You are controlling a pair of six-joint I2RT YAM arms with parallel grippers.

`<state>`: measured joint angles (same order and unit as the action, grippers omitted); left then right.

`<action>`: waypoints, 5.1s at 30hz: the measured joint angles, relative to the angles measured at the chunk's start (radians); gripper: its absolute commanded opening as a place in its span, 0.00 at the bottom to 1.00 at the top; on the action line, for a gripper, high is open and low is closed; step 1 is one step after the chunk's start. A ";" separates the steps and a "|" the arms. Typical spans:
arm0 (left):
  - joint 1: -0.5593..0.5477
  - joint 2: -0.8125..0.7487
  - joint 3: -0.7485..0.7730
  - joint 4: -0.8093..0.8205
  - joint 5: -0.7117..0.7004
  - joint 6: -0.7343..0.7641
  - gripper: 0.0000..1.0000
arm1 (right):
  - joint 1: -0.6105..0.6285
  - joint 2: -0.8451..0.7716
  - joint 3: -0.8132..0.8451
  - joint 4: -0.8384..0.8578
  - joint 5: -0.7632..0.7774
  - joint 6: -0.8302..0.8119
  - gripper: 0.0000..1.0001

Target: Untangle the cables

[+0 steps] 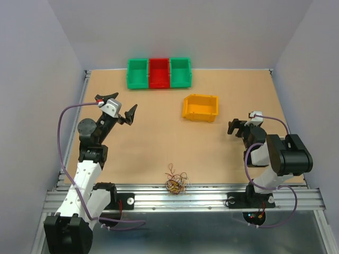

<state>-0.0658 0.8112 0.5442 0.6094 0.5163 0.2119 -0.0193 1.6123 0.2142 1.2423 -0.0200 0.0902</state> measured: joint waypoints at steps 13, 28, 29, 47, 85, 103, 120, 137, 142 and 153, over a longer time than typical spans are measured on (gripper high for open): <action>0.000 -0.001 -0.097 0.112 0.288 0.035 0.99 | 0.001 -0.015 0.001 -0.018 0.000 -0.004 1.00; -0.551 0.134 -0.016 -0.623 0.426 0.668 0.99 | 0.013 -0.328 0.127 -0.383 -0.030 0.282 1.00; -0.603 0.134 -0.016 -0.652 0.410 0.686 0.99 | 0.013 -0.325 0.127 -0.396 -0.034 0.296 1.00; -1.057 0.401 0.011 -0.688 0.107 0.671 0.07 | 0.014 -0.397 0.117 -0.481 -0.043 0.368 0.93; -0.442 0.588 0.154 -0.285 -0.114 0.339 0.46 | 0.285 0.111 0.769 -0.955 -0.143 0.214 0.81; -0.429 0.558 0.154 -0.267 -0.140 0.324 0.61 | 0.301 0.103 0.799 -1.001 0.232 0.143 0.80; -0.409 0.417 0.151 -0.310 -0.189 0.332 0.90 | 0.332 -0.175 0.694 -1.009 -0.069 0.148 0.91; -0.388 0.595 0.209 -0.532 -0.232 0.381 0.87 | 0.735 0.050 0.636 -1.001 -0.214 0.060 0.72; -0.358 0.652 0.264 -0.575 -0.195 0.374 0.75 | 0.741 0.161 0.730 -1.008 -0.216 0.050 0.51; -0.283 0.771 0.367 -0.665 -0.069 0.371 0.00 | 0.741 0.242 0.792 -0.937 -0.218 0.070 0.01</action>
<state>-0.3492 1.5818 0.9115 -0.0551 0.4473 0.5827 0.7216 1.8545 1.0061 0.3050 -0.2382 0.1600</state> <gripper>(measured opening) 0.040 0.018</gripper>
